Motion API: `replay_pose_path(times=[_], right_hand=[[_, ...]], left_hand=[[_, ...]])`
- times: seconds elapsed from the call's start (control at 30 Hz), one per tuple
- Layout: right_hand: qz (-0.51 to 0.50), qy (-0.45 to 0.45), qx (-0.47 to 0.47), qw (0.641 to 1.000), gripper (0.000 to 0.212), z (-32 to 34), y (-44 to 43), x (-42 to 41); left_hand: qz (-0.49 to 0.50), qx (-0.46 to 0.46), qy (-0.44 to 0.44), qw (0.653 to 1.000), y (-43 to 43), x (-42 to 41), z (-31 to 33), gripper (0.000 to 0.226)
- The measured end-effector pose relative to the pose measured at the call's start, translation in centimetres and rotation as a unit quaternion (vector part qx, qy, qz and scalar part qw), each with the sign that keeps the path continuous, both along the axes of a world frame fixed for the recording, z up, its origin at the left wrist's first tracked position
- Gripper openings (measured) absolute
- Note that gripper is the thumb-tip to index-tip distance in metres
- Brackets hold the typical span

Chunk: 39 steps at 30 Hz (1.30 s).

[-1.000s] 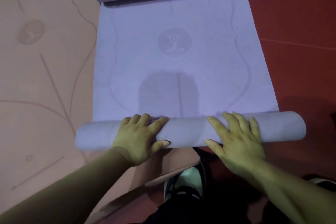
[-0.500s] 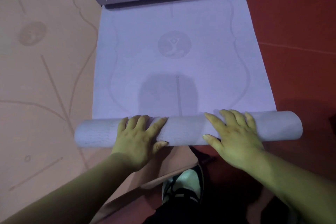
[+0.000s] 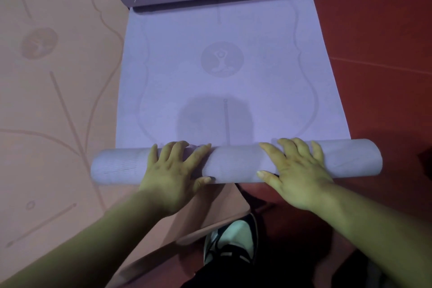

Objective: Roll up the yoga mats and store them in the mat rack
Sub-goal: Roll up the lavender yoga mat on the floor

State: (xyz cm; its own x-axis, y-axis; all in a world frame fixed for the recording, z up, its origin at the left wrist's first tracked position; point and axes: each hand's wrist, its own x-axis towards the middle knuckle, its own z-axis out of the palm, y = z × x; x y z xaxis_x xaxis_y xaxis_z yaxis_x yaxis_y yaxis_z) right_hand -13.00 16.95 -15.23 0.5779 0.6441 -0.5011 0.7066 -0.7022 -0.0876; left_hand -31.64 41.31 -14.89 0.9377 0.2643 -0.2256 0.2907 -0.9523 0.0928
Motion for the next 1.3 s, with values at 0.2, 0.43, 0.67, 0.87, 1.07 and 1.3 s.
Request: replay_pose_path(times=[0.2, 0.43, 0.67, 0.87, 1.07, 1.3], right_hand=[[0.004, 0.013, -0.010, 1.000, 0.089, 0.3, 0.5, 0.6], [-0.014, -0.054, 0.028, 0.998, 0.078, -0.3, -0.1, -1.2], [-0.004, -0.058, 0.018, 0.998, 0.078, -0.6, 0.4, 0.0], [-0.011, -0.047, 0.023, 0.999, 0.085, -0.3, 0.8, 0.6], [-0.006, -0.037, 0.022, 0.999, 0.087, 0.0, 0.9, 0.9], [0.016, -0.080, 0.065, 0.995, 0.074, -0.3, 0.3, 0.4]], left_hand=[[0.000, 0.012, 0.000, 1.000, 0.2, 0.1, -0.4, 0.069], [0.005, -0.031, 0.026, 0.999, 1.6, 1.1, -0.4, 0.068], [0.001, -0.040, 0.023, 0.999, 1.9, 1.5, -0.3, 0.068], [0.002, -0.017, 0.000, 1.000, 1.4, 1.4, 0.2, 0.075], [0.013, 0.005, -0.006, 1.000, 1.0, 0.9, -0.4, 0.073], [0.018, -0.032, 0.050, 0.998, 2.9, 2.4, 0.0, 0.075]])
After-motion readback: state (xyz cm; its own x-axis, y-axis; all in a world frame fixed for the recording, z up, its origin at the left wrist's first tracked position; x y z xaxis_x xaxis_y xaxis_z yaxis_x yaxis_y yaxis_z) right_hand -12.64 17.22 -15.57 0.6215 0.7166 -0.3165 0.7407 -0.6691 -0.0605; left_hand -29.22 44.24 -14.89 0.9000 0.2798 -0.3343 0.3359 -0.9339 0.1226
